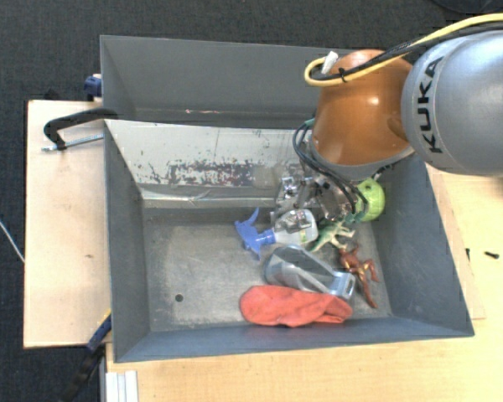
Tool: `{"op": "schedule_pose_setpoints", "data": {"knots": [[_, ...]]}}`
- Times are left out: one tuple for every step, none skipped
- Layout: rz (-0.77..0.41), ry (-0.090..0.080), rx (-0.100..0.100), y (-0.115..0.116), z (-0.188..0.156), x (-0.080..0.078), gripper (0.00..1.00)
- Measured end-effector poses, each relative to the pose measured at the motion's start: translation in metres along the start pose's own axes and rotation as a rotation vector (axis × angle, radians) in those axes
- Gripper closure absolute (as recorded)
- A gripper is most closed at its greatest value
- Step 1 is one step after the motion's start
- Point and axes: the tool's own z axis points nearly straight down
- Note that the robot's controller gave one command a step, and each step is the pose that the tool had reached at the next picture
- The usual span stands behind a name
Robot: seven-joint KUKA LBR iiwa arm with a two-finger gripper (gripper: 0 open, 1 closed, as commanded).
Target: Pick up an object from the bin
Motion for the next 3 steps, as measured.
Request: {"op": "schedule_pose_setpoints", "data": {"knots": [[0.000, 0.000, 0.000, 0.000, 0.000, 0.000, 1.00], [0.033, -0.012, -0.005, -0.002, 0.085, -0.003, 0.00], [0.034, -0.043, -0.004, -0.002, 0.081, -0.011, 1.00]]}}
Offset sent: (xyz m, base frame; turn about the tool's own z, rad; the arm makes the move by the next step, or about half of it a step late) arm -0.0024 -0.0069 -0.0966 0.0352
